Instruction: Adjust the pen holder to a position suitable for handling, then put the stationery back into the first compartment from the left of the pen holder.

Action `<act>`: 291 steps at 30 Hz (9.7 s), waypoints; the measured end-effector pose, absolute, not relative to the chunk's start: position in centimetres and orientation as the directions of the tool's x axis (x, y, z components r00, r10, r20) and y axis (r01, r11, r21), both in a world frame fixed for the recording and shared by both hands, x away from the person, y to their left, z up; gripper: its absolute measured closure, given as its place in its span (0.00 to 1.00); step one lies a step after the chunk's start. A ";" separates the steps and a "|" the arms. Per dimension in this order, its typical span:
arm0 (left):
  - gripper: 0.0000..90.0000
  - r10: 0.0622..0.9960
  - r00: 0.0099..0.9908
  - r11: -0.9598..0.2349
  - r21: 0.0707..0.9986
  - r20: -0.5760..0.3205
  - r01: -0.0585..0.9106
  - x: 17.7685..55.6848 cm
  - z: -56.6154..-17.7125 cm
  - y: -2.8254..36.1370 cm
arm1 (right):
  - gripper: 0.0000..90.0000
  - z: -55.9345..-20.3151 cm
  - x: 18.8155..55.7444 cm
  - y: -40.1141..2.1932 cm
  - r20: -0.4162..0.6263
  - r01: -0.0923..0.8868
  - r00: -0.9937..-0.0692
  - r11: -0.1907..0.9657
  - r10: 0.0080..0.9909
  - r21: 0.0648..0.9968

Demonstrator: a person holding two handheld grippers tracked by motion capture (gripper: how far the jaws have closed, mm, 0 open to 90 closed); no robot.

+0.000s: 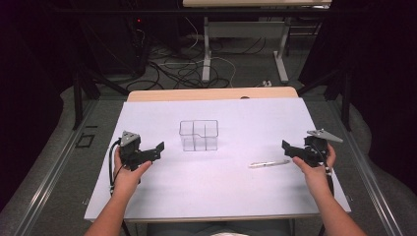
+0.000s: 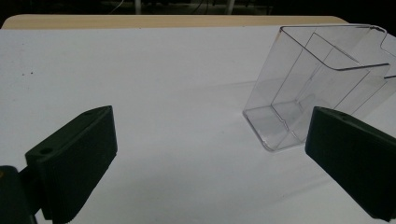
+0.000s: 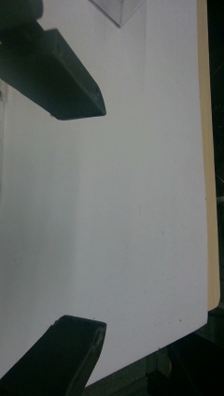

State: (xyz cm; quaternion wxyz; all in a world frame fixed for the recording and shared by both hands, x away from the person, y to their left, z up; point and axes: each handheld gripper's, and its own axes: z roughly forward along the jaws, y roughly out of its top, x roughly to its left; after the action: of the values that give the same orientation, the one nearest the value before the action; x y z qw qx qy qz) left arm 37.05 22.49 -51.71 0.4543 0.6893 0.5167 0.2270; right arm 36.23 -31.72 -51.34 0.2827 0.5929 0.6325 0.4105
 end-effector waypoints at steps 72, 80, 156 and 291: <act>1.00 0.922 0.322 -0.045 0.768 -0.214 0.639 41.9 -53.1 14.6 | 0.11 -52.0 36.0 -30.0 0.122 0.527 -0.184 -0.007 0.975 0.850; 1.00 0.924 0.312 -0.034 0.764 -0.222 0.644 42.1 -53.1 14.5 | 0.12 -52.1 36.0 -29.7 0.117 0.528 -0.191 0.001 0.975 0.849; 0.78 0.840 0.460 -0.091 0.762 -0.287 0.641 41.3 -50.7 13.2 | 0.18 -52.0 35.7 -29.6 0.055 0.522 -0.269 0.097 0.962 0.848; 0.00 0.884 0.449 -0.168 0.810 -0.128 0.562 36.3 -51.7 20.1 | 0.79 -52.2 38.3 -25.9 -0.362 -0.087 -0.930 0.995 -0.062 0.053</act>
State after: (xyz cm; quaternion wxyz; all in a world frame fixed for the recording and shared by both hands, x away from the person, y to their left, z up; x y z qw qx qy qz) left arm 36.30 20.09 -51.72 0.4209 0.7398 0.4888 0.1913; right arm 38.26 -25.95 -52.17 0.1829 -0.0382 0.9818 0.0342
